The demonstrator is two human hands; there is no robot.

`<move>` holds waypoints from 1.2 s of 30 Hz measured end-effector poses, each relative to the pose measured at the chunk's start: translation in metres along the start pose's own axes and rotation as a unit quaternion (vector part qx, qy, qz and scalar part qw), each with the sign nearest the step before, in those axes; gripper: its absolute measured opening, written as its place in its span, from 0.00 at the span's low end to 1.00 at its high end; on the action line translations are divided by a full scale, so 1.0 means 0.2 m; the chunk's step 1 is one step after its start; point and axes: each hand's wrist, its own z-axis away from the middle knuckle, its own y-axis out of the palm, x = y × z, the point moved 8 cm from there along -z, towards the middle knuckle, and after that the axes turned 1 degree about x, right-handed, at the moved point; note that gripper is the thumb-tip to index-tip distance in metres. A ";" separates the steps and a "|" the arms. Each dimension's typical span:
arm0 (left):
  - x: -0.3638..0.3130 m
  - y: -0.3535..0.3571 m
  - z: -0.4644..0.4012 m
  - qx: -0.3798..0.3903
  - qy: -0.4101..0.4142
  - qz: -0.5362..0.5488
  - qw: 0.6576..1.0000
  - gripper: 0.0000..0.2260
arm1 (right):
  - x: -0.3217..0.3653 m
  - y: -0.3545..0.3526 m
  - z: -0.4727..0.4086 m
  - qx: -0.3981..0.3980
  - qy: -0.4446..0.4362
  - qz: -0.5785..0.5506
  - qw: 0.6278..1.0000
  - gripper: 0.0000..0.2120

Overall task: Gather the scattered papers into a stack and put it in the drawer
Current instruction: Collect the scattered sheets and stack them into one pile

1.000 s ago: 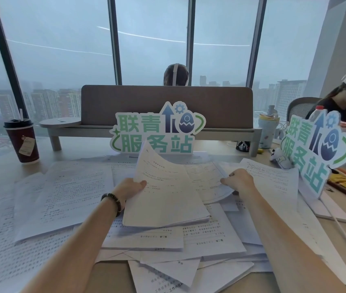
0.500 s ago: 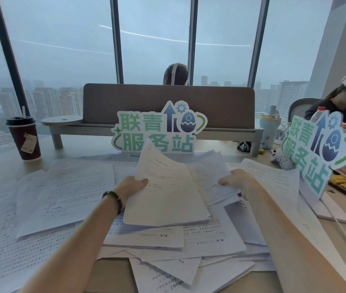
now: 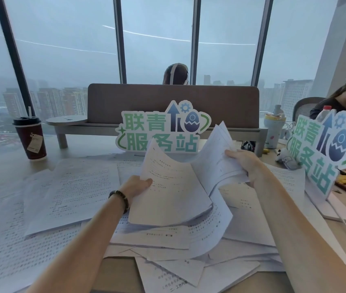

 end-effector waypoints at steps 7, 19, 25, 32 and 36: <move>-0.01 0.00 0.01 0.006 0.007 0.021 1.000 0.16 | 0.32 0.07 0.09 0.058 -0.081 -0.043 0.994 0.13; -0.06 0.03 0.03 0.046 0.049 0.157 0.985 0.24 | 0.06 0.13 0.06 0.108 -0.038 -0.117 0.986 0.14; -0.11 0.07 0.06 0.086 0.080 0.273 0.955 0.08 | -0.24 0.07 -0.02 0.076 0.058 0.046 0.994 0.16; -0.08 0.05 0.08 0.049 0.072 0.297 0.951 0.13 | -0.27 0.06 -0.09 -0.005 0.028 0.030 0.999 0.11; -0.08 0.03 0.09 0.028 0.079 0.286 0.955 0.10 | -0.28 0.10 -0.08 0.006 0.038 0.053 0.998 0.08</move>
